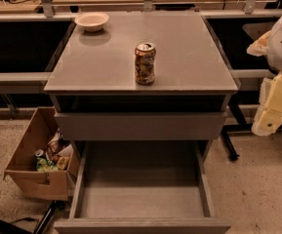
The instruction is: Close middle drawer
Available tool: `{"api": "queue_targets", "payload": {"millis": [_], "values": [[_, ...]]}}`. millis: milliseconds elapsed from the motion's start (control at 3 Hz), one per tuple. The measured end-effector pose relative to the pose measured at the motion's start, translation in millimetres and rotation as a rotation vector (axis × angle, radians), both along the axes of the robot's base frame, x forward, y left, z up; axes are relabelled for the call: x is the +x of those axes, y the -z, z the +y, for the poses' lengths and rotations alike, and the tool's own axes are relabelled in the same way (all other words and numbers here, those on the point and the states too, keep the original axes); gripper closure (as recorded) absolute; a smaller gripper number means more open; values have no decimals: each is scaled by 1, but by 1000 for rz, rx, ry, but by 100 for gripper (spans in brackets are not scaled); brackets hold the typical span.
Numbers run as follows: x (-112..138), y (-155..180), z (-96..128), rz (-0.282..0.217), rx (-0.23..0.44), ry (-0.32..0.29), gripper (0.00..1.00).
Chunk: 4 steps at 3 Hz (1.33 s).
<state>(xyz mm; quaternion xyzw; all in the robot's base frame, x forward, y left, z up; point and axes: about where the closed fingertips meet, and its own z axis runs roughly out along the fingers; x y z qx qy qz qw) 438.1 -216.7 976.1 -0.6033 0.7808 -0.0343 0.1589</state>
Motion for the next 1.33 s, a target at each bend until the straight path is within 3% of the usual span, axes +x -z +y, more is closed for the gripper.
{"api": "queue_targets", "payload": {"millis": [333,1000,1333], "values": [[-1,7,1,-2,2,8,0],[-43,103,30,-22,97,-27,0],[-68,170,38,-14,170,-11,0]]}}
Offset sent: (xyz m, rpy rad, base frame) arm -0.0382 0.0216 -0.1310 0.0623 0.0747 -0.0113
